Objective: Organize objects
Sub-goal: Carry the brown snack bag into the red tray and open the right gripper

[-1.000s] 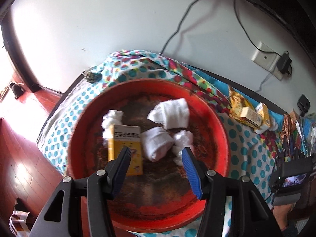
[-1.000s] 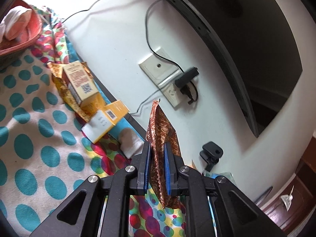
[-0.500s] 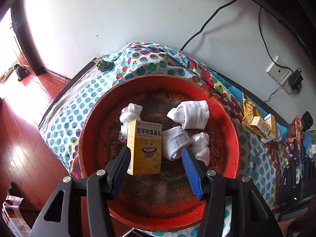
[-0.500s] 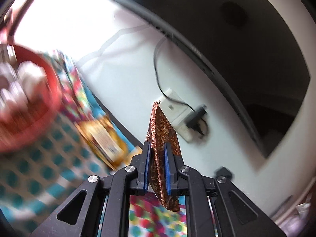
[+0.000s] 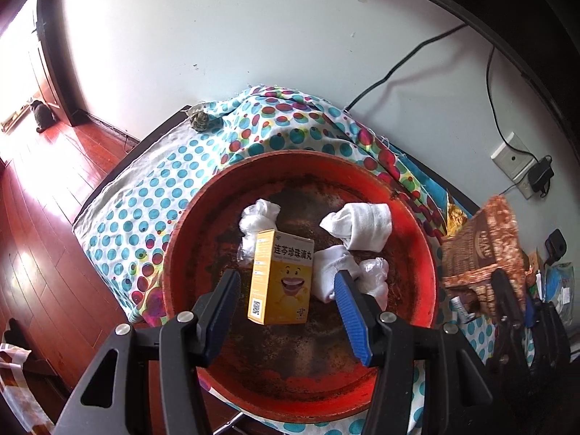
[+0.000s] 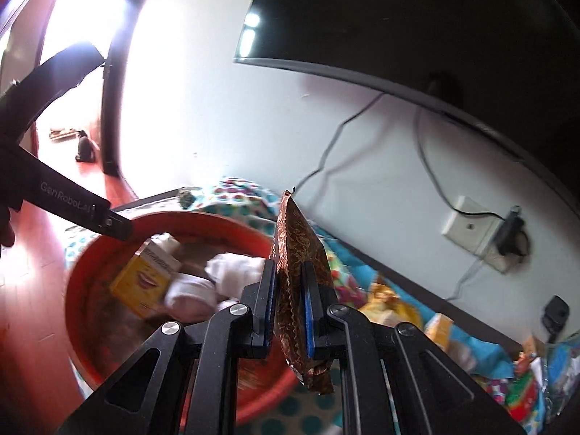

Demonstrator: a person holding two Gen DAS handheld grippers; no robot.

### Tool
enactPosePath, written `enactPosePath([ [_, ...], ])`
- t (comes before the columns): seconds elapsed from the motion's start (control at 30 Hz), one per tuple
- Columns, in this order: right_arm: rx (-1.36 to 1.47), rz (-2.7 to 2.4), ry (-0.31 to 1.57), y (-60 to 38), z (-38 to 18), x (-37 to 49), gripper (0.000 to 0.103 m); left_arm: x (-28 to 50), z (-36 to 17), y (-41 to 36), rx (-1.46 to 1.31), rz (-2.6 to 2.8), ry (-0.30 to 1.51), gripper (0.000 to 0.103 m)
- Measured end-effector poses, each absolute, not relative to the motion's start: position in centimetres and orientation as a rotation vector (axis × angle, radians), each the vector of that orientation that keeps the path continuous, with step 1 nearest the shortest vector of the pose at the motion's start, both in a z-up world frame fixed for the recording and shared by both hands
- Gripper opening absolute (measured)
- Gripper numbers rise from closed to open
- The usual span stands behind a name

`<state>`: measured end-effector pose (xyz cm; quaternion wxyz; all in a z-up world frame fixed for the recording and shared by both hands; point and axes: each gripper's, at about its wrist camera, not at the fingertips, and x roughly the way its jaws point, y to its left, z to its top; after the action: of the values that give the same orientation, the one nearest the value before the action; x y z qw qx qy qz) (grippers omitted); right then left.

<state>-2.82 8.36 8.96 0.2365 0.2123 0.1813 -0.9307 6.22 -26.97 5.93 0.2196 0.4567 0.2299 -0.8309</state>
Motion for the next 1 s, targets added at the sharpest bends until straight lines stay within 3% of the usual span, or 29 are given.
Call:
enactPosePath([
  [0.73,0.683,-2.42,0.637,4.6,1.5,1.4,0.015,7.9,6.1,-30.0,1.188,-2.237,0.711,0.056],
  [0.83,0.697,-2.391,0.626,5.4,1.3,2.6,0.025,8.1,6.2,-30.4,1.178,-2.228,0.728,0.056],
  [0.9,0.728,-2.357,0.576,6.1,0.9,3.5,0.04,8.2,6.2,-30.5,1.176,-2.222,0.736,0.056],
  [0.97,0.728,-2.339,0.536,5.8,0.9,4.2,0.064,8.4,6.2,-30.7,1.166,-2.225,0.757,0.056],
  [1.0,0.725,-2.329,0.525,5.3,0.7,4.5,0.067,8.5,6.3,-30.7,1.162,-2.224,0.759,0.056],
])
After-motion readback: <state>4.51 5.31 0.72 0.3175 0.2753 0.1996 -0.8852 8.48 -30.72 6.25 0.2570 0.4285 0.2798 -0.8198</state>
